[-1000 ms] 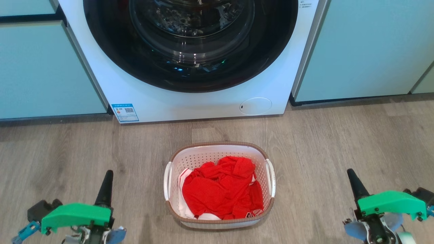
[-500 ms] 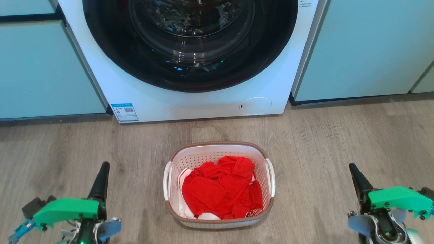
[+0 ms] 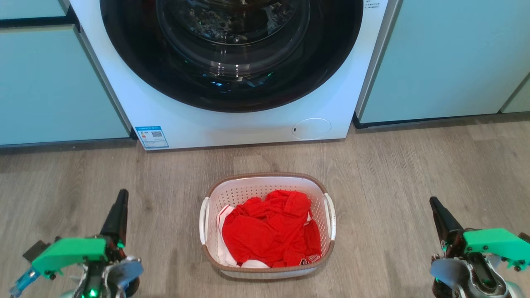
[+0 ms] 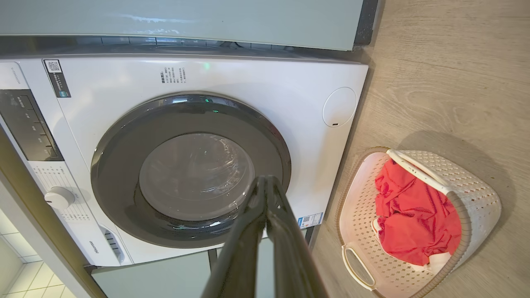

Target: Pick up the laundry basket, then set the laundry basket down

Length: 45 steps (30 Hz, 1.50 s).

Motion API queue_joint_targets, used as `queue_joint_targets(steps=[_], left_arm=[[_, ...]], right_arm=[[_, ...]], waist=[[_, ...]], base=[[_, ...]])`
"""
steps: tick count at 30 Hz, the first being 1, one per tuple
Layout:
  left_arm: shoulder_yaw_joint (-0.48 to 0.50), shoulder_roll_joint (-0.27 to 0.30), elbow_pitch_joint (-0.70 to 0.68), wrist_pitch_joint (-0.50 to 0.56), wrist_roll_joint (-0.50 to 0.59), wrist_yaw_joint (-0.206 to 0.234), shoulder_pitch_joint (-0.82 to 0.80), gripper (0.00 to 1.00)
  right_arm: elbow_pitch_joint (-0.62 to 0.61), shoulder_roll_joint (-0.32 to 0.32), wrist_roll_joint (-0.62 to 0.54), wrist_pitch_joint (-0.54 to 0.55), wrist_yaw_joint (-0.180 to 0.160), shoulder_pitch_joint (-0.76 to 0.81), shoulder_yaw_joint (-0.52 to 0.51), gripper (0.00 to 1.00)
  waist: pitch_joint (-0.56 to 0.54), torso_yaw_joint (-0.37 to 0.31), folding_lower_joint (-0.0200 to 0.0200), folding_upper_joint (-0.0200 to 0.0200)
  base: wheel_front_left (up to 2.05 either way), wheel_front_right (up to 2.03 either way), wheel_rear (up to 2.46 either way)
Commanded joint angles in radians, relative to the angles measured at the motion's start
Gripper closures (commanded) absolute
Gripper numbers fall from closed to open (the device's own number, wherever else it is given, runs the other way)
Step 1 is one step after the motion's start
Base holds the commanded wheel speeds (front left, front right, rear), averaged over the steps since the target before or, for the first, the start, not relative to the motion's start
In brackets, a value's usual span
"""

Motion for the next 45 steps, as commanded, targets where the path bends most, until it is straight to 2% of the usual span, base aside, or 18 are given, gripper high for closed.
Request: queue_joint_targets(steps=[1,45], left_arm=[[0.038,0.017,-0.03,0.007,-0.023,-0.012,-0.068,1.0],[0.057,0.005,-0.028,0.025,-0.029,-0.015,-0.074,1.0]], right_arm=[[-0.041,-0.013,0.025,0.009,-0.002,-0.062,0.015,1.0],[-0.041,-0.004,0.033,0.025,-0.002,-0.064,-0.002,1.0]], waist=[[0.0,0.0,0.0,-0.0001],[0.0,0.0,0.0,-0.0001]], base=[[0.0,0.0,0.0],[0.0,0.0,0.0]])
